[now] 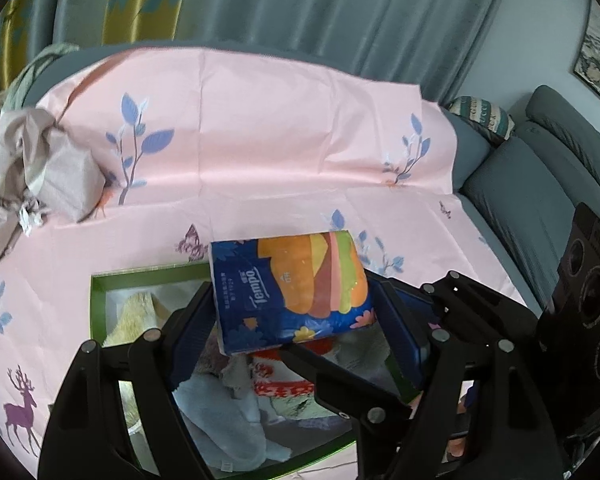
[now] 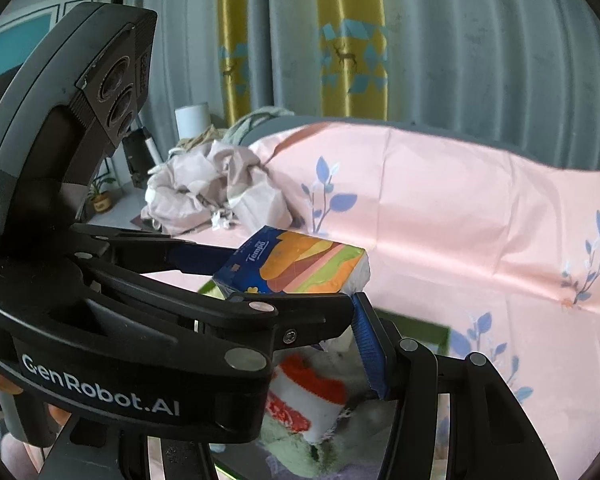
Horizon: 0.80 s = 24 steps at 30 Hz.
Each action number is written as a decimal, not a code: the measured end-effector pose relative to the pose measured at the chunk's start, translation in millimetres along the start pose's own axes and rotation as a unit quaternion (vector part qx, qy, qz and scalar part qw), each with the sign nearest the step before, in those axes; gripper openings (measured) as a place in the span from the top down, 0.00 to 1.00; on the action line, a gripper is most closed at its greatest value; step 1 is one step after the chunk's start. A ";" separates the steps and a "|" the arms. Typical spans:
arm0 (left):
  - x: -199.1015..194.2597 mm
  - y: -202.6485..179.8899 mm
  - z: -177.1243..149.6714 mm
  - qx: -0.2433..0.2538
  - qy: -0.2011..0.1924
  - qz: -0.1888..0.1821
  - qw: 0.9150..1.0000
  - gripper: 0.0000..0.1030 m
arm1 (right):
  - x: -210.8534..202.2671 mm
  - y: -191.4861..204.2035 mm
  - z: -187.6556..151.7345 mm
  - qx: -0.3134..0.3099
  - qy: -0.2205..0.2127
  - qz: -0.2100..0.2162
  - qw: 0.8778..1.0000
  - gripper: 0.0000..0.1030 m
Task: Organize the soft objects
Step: 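Lift the tissue pack and carry it over the green box, then lower the tissue pack into the green box and open the right gripper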
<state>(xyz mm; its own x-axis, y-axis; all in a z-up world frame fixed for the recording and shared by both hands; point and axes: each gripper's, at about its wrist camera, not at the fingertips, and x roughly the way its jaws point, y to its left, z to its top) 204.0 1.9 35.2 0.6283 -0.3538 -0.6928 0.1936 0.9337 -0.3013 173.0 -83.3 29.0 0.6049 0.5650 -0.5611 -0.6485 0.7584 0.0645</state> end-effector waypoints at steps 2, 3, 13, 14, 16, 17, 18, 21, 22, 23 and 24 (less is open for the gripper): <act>6.8 4.1 -3.1 -0.006 0.008 0.001 1.000 0.25 | 6.4 -0.2 -3.3 0.003 0.009 0.002 1.000 0.46; 9.8 5.9 -4.2 -0.008 0.010 0.001 1.000 0.25 | 10.2 -0.5 -5.8 0.004 0.014 0.002 1.000 0.46; 26.8 15.6 -14.1 -0.019 0.032 0.007 0.999 0.25 | 26.8 -2.9 -19.4 0.010 0.041 0.007 0.999 0.46; 28.8 16.3 -15.0 -0.020 0.034 0.008 0.999 0.25 | 28.0 -3.0 -20.7 0.011 0.043 0.008 0.999 0.46; 32.8 16.9 -17.5 -0.022 0.039 0.009 0.999 0.25 | 31.0 -3.6 -23.9 0.010 0.049 0.008 0.999 0.46; 34.8 16.8 -18.4 -0.022 0.042 0.010 0.999 0.25 | 32.3 -4.1 -25.6 0.011 0.052 0.008 0.999 0.46; 36.6 16.8 -19.3 -0.021 0.044 0.010 0.999 0.25 | 33.1 -4.6 -26.3 0.012 0.055 0.008 0.998 0.46; 40.0 15.9 -21.1 -0.019 0.049 0.014 0.999 0.25 | 34.8 -6.5 -29.1 0.015 0.060 0.007 0.998 0.46; 40.7 15.6 -21.6 -0.017 0.051 0.015 0.998 0.25 | 34.5 -7.3 -29.7 0.016 0.061 0.008 0.998 0.46; 41.3 15.3 -22.0 -0.016 0.052 0.017 0.998 0.25 | 34.8 -7.7 -30.3 0.017 0.061 0.009 0.998 0.46; 41.7 15.2 -22.3 -0.014 0.054 0.019 0.998 0.25 | 35.1 -8.2 -30.7 0.019 0.062 0.010 0.998 0.46</act>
<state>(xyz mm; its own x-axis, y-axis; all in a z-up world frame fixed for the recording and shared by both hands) 216.4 0.0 -12.8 0.5498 -0.3230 -0.7704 0.1484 0.9453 -0.2905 185.4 -79.6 -16.5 0.5291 0.5370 -0.6570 -0.6405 0.7606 0.1059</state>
